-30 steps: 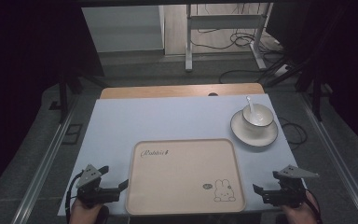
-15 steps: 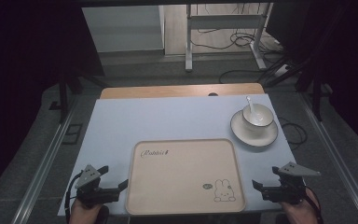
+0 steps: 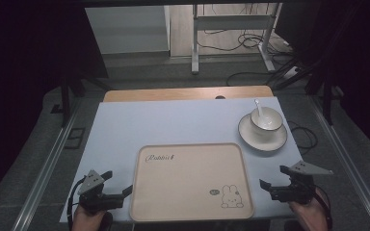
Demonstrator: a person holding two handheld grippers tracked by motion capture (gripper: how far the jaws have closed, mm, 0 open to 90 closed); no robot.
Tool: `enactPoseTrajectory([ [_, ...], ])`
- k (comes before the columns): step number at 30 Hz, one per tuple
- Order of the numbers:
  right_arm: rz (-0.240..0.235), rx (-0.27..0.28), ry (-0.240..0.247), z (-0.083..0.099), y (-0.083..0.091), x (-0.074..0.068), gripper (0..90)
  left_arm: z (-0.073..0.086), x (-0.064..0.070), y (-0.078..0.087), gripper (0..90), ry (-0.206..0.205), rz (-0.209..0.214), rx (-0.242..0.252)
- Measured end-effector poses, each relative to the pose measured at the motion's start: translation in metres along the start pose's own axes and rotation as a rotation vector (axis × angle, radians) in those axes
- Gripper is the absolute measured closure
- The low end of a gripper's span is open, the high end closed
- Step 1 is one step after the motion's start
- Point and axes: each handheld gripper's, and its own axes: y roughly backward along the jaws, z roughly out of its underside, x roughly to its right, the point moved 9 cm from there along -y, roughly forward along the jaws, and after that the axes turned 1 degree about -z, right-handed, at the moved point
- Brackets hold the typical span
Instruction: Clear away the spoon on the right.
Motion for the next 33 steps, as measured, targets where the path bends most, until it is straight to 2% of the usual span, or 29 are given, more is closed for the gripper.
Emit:
enactPoseTrajectory([
  [6, 0.013, 0.003, 0.001, -0.005, -0.002, 0.003, 1.0, 0.0, 0.0, 0.0, 4.4, 0.002, 0.001, 0.001],
  [17, 0.019, 0.018, 0.016, -0.029, -0.008, 0.012, 0.9, 0.0, 0.0, 0.0, 3.6, -0.008, -0.012, -0.002],
  [33, 0.067, 0.019, 0.04, -0.06, -0.031, 0.034, 0.4, 0.0, -0.001, 0.0, 3.5, 0.01, 0.0, 0.001],
])
